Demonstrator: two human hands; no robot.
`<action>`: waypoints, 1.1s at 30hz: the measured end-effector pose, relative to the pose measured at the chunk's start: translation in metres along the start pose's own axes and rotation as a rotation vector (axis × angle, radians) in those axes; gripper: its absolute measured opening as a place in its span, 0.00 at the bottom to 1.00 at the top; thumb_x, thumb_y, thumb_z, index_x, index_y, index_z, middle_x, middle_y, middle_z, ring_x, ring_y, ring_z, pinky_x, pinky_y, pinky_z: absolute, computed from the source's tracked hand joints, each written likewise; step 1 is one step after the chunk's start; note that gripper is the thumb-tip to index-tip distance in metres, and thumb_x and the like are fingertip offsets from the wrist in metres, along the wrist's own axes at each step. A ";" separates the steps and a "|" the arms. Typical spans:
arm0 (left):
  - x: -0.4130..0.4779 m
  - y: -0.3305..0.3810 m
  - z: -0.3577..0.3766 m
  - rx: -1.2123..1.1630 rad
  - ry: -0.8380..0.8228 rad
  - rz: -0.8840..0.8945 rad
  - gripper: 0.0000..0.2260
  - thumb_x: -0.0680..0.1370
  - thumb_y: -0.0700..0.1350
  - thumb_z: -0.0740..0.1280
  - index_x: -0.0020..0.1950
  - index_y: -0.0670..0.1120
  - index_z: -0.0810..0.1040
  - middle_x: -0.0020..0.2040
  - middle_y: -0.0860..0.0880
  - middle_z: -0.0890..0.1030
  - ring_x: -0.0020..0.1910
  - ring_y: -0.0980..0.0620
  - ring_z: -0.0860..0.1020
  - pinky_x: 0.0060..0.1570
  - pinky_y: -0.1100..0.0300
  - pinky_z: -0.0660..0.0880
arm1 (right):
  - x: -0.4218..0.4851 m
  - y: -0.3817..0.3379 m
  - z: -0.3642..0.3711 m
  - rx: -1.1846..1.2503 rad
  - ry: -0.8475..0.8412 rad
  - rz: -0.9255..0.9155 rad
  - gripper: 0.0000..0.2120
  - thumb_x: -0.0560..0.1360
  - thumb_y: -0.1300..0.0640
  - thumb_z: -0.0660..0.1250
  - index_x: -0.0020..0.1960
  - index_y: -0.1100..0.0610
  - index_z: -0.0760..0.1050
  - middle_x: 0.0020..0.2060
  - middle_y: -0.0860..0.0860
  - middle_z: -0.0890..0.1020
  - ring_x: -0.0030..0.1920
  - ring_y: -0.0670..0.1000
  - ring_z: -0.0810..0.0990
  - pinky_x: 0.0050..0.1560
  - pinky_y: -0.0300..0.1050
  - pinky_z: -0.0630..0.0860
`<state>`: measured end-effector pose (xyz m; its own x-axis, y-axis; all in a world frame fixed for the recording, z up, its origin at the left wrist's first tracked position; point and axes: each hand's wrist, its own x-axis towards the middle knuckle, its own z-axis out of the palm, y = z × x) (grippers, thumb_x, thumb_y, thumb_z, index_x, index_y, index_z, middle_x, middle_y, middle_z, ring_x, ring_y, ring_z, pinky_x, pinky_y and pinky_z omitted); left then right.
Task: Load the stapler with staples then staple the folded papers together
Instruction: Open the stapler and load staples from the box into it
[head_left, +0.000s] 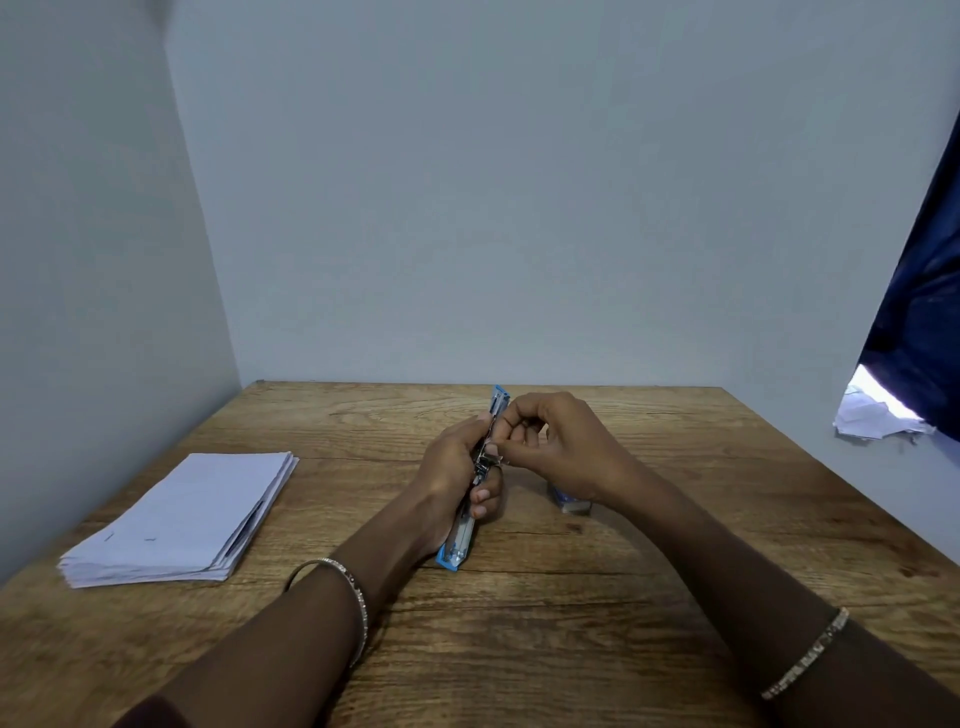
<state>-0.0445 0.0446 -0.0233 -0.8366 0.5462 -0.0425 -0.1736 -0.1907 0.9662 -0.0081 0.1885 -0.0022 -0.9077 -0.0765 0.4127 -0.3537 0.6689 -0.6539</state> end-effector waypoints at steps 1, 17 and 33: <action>0.001 0.000 -0.001 -0.005 -0.002 -0.006 0.14 0.86 0.49 0.52 0.54 0.41 0.73 0.18 0.46 0.63 0.14 0.52 0.59 0.18 0.68 0.58 | 0.000 0.001 0.000 -0.004 -0.003 -0.016 0.04 0.74 0.61 0.75 0.41 0.55 0.82 0.33 0.45 0.81 0.32 0.40 0.73 0.36 0.37 0.72; 0.013 -0.006 -0.010 -0.171 -0.061 -0.047 0.16 0.84 0.54 0.56 0.52 0.41 0.72 0.31 0.41 0.80 0.14 0.55 0.62 0.16 0.68 0.61 | -0.008 0.037 -0.058 -0.169 0.170 0.354 0.03 0.70 0.64 0.74 0.38 0.60 0.84 0.28 0.43 0.83 0.30 0.37 0.78 0.35 0.32 0.71; 0.014 -0.004 -0.006 -0.156 0.005 -0.026 0.05 0.80 0.34 0.61 0.51 0.42 0.73 0.30 0.47 0.75 0.18 0.57 0.64 0.16 0.68 0.61 | -0.011 0.051 -0.066 -0.205 0.033 0.640 0.08 0.69 0.64 0.80 0.47 0.59 0.86 0.44 0.53 0.85 0.50 0.51 0.82 0.50 0.43 0.76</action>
<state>-0.0584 0.0482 -0.0295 -0.8331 0.5488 -0.0686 -0.2735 -0.3009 0.9136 -0.0008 0.2721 0.0020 -0.9155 0.4022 0.0050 0.3047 0.7017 -0.6441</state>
